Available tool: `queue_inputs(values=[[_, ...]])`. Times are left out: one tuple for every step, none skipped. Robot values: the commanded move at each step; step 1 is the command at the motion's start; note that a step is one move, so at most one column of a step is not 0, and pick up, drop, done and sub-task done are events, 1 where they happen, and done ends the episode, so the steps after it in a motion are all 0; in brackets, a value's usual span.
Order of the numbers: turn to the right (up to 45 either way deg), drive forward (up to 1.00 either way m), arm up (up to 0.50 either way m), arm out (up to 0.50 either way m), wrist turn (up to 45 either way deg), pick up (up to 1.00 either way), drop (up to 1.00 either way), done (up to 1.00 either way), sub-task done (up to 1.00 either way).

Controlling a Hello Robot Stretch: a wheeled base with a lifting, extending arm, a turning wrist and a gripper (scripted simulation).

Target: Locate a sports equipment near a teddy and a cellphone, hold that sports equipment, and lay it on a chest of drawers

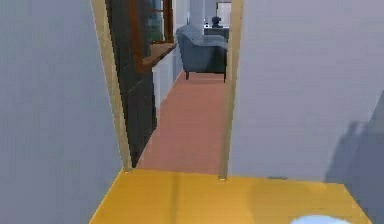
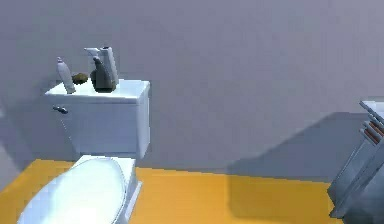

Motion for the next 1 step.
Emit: queue_inputs(values=[[-33.0,0.00,0.00,0.00,0.0,0.00,0.00,0.00,0.00]])
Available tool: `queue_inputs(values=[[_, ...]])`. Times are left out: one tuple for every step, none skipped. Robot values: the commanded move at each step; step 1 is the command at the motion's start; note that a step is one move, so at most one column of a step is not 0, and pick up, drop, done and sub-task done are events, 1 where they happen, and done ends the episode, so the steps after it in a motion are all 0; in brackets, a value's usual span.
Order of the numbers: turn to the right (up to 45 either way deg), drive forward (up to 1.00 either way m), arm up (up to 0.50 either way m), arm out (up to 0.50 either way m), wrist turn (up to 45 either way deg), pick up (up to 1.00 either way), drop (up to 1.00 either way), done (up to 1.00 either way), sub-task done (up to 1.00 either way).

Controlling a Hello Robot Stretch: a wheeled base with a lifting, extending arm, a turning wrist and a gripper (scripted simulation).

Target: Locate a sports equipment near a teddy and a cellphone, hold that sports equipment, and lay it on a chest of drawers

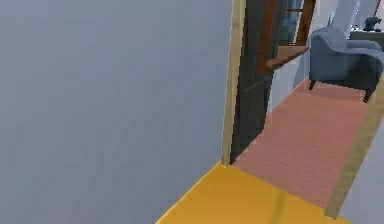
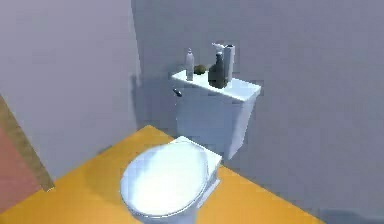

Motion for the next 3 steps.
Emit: queue_inputs(values=[[0.0,0.05,0.00,0.00,0.0,0.00,0.00,0.00,0.00],[30.0,0.00,0.00,0.00,0.0,0.00,0.00,0.00,0.00],[0.0,1.00,0.00,0.00,0.0,0.00,0.00,0.00,0.00]])
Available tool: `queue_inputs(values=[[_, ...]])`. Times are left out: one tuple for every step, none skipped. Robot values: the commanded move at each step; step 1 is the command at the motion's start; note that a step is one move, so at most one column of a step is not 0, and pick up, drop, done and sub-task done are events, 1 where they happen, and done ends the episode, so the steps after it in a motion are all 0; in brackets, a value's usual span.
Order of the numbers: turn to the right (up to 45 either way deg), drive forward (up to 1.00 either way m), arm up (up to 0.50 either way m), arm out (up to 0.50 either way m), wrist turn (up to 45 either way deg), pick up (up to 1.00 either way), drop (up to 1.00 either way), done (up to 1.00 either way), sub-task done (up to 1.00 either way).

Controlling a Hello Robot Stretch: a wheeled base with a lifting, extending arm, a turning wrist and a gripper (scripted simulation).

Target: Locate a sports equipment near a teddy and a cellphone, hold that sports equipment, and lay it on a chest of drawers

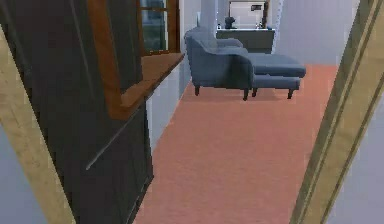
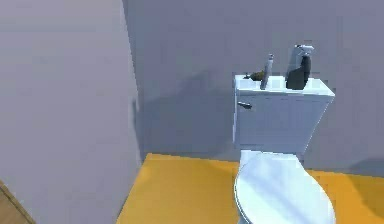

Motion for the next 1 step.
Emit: queue_inputs(values=[[0.0,0.25,0.00,0.00,0.0,0.00,0.00,0.00,0.00]])
